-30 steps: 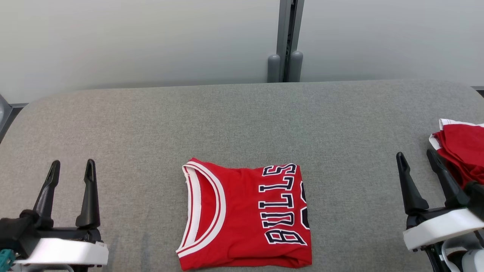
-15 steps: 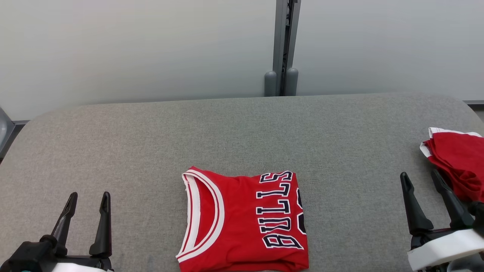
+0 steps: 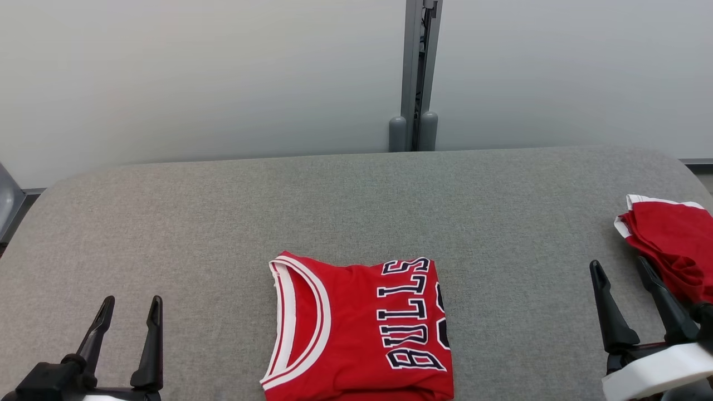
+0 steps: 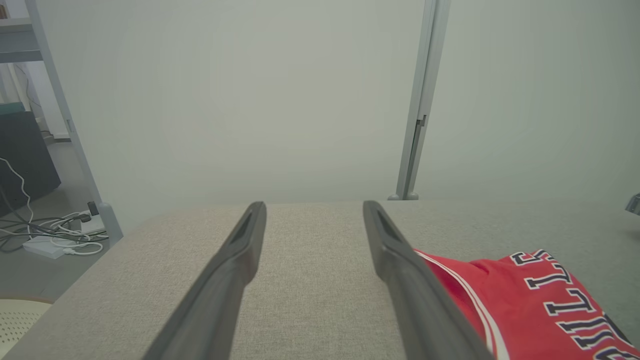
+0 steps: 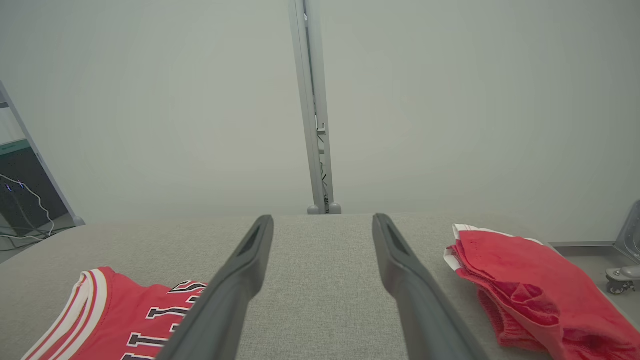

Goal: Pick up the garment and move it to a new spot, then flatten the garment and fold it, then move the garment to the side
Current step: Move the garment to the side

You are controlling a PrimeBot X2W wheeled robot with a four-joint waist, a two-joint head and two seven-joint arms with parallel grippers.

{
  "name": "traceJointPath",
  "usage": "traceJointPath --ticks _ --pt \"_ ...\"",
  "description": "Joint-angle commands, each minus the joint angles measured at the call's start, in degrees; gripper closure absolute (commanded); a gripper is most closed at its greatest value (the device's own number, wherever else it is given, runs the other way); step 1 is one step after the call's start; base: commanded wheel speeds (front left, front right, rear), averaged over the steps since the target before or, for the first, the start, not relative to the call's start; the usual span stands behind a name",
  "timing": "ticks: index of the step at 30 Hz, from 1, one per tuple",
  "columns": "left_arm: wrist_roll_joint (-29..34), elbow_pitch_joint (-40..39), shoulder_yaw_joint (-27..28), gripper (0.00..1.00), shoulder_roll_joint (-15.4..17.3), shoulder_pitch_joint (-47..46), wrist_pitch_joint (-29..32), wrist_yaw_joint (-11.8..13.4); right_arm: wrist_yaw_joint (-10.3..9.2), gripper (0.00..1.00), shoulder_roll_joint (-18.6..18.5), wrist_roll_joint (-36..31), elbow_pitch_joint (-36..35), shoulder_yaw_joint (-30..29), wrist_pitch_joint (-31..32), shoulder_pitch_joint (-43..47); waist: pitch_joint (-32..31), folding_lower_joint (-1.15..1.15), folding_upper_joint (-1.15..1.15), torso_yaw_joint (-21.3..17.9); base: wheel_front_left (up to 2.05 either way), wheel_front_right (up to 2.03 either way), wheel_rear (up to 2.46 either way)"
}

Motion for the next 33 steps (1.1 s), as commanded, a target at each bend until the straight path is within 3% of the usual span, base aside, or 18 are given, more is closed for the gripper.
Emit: traceJointPath --ticks 1,27,33 --pt "-0.21 0.04 0.16 0.0 0.29 0.46 0.14 0.32 0.01 0.0 -0.02 -0.15 -0.29 -0.26 0.05 0.76 -0.03 0.0 0.0 -0.01 0.0 0.0 0.0" --pt "-0.98 0.75 -0.77 0.0 1.23 -0.95 2.08 0.98 0.02 0.0 0.04 -0.73 -0.28 -0.95 0.49 0.46 0.21 0.0 0.0 -0.18 0.0 0.0 0.0" --pt "-0.87 0.67 -1.24 0.0 1.05 -3.51 2.17 0.47 0.01 0.0 0.1 -0.76 1.28 0.29 1.03 -1.12 1.95 0.0 0.0 1.73 0.0 0.0 0.0"
